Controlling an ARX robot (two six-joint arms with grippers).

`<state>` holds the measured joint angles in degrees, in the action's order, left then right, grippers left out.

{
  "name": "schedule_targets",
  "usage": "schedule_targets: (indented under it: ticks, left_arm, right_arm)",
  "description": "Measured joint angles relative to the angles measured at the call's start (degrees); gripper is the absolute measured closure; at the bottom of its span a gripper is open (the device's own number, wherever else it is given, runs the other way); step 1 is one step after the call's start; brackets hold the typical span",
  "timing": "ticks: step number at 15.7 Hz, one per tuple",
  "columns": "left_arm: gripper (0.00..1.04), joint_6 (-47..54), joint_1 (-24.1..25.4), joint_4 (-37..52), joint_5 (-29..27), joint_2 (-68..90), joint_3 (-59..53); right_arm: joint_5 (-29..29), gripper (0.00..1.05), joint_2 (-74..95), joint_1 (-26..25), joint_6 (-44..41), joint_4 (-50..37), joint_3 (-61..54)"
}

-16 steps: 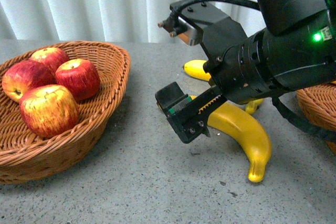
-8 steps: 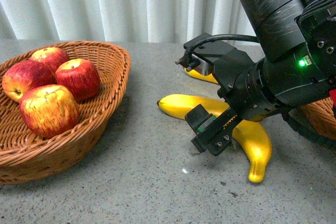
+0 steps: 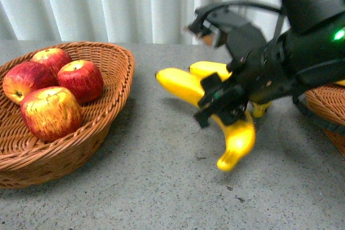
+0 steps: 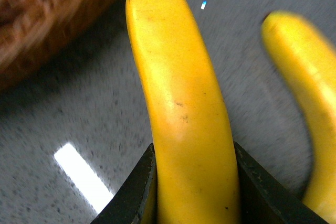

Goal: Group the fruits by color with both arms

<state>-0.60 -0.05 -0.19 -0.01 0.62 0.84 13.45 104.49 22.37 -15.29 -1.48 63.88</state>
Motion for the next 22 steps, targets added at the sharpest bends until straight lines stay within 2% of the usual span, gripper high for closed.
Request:
schedule_targets:
  ticks: [2, 4, 8, 9, 11, 12, 15, 16, 17, 19, 22]
  left_arm:
    - [0.07, 0.0, 0.0, 0.0, 0.0, 0.0, 0.0]
    - [0.07, 0.0, 0.0, 0.0, 0.0, 0.0, 0.0]
    - [0.07, 0.0, 0.0, 0.0, 0.0, 0.0, 0.0]
    - [0.07, 0.0, 0.0, 0.0, 0.0, 0.0, 0.0]
    - [0.07, 0.0, 0.0, 0.0, 0.0, 0.0, 0.0]
    - [0.07, 0.0, 0.0, 0.0, 0.0, 0.0, 0.0]
    - [0.07, 0.0, 0.0, 0.0, 0.0, 0.0, 0.0]
    - [0.07, 0.0, 0.0, 0.0, 0.0, 0.0, 0.0]
    - [0.07, 0.0, 0.0, 0.0, 0.0, 0.0, 0.0]
    - [0.07, 0.0, 0.0, 0.0, 0.0, 0.0, 0.0]
    - [0.07, 0.0, 0.0, 0.0, 0.0, 0.0, 0.0]
  right_arm:
    - [7.4, 0.72, -8.4, -5.0, 6.6, -5.4, -0.6]
    - [9.1, 0.72, -15.0, -11.4, 7.7, -5.7, -1.6]
    - [5.7, 0.72, -17.4, -26.9, -7.9, -1.8, -8.3]
    - [5.4, 0.72, -17.5, -29.8, -11.9, -0.3, -10.3]
    - [5.3, 0.72, -18.4, -32.3, -17.5, 2.6, -12.5]
    - [5.9, 0.63, -19.3, -32.4, -19.5, 3.9, -12.7]
    - [5.7, 0.26, -20.9, -29.7, -20.3, 2.3, -11.6]
    - [4.9, 0.07, -20.5, -26.1, -17.9, 0.2, -7.9]
    - [5.5, 0.07, -19.6, -24.4, -16.5, -1.8, -6.6]
    - [8.7, 0.07, -14.3, -17.8, -11.6, -5.3, -2.4]
    - [9.7, 0.07, -2.2, -9.3, -8.7, -4.2, 7.3]
